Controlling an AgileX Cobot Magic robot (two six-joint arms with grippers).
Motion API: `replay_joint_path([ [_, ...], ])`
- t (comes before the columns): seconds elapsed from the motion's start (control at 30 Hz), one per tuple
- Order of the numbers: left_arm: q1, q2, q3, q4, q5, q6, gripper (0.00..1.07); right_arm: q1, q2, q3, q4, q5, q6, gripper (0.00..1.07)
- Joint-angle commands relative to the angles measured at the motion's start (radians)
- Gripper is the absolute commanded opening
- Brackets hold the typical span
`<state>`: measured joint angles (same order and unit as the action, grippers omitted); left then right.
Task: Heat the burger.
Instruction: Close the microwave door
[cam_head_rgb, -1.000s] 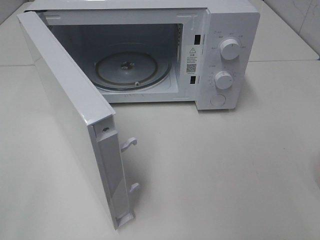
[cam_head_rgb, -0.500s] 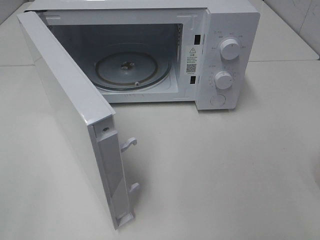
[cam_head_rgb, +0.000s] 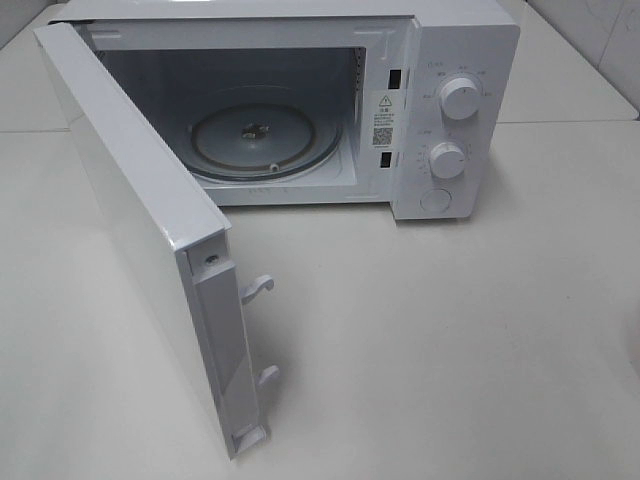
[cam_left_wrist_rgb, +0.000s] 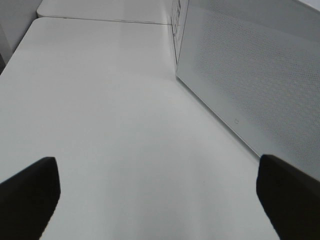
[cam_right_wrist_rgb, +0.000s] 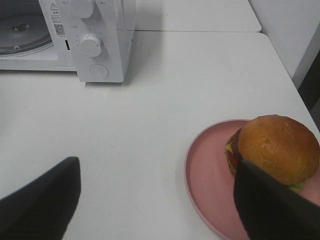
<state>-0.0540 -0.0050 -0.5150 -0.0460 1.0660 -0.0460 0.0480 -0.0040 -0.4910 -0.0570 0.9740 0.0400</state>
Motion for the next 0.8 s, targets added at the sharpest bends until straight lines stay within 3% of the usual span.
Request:
replay_joint_path([
  [0.03, 0.002, -0.004, -0.013, -0.013, -0.019, -0.022, 0.98, -0.005, -0.035, 0.001, 0.001, -0.012, -0.010, 0.76],
  [0.07, 0.002, 0.012, -0.025, -0.017, -0.057, -0.044, 0.96, -0.005, -0.035, 0.001, 0.001, -0.012, -0.010, 0.76],
  [0.2, 0.002, 0.047, -0.028, -0.015, -0.136, -0.046, 0.87, -0.005, -0.035, 0.001, 0.001, -0.012, -0.010, 0.76],
  [0.23, 0.002, 0.076, -0.028, -0.015, -0.175, -0.046, 0.77, -0.005, -0.035, 0.001, 0.001, -0.012, -0.010, 0.76],
  [0.3, 0.002, 0.092, -0.028, -0.015, -0.195, -0.046, 0.70, -0.005, -0.035, 0.001, 0.001, -0.012, -0.010, 0.76],
  [0.33, 0.002, 0.121, -0.028, -0.015, -0.225, -0.046, 0.58, -0.005, -0.035, 0.001, 0.001, -0.012, -0.010, 0.76],
  [0.37, 0.002, 0.121, -0.028, -0.015, -0.225, -0.046, 0.58, -0.005, -0.035, 0.001, 0.001, -0.012, -0.010, 0.76],
  [0.43, 0.002, 0.167, -0.028, -0.014, -0.275, -0.046, 0.38, -0.005, -0.035, 0.001, 0.001, -0.012, -0.010, 0.76],
  [0.47, 0.002, 0.167, -0.028, -0.014, -0.275, -0.046, 0.38, -0.005, -0.035, 0.001, 0.001, -0.012, -0.010, 0.76],
  [0.5, 0.002, 0.205, -0.027, -0.009, -0.314, -0.046, 0.26, -0.005, -0.035, 0.001, 0.001, -0.012, -0.010, 0.76],
  [0.57, 0.002, 0.242, -0.021, -0.004, -0.362, -0.041, 0.22, -0.005, -0.035, 0.001, 0.001, -0.012, -0.010, 0.76],
  [0.6, 0.002, 0.263, -0.017, -0.004, -0.392, -0.039, 0.11, -0.005, -0.035, 0.001, 0.001, -0.012, -0.010, 0.76],
  [0.63, 0.002, 0.263, -0.017, -0.004, -0.392, -0.039, 0.11, -0.005, -0.035, 0.001, 0.001, -0.012, -0.010, 0.76],
  [0.67, 0.002, 0.302, -0.005, -0.002, -0.454, -0.033, 0.02, -0.005, -0.035, 0.001, 0.001, -0.012, -0.010, 0.76],
  [0.73, 0.002, 0.324, 0.005, 0.000, -0.497, -0.030, 0.00, -0.005, -0.035, 0.001, 0.001, -0.012, -0.010, 0.76],
  [0.8, 0.002, 0.380, 0.047, 0.018, -0.656, -0.008, 0.00, -0.005, -0.035, 0.001, 0.001, -0.012, -0.010, 0.76],
])
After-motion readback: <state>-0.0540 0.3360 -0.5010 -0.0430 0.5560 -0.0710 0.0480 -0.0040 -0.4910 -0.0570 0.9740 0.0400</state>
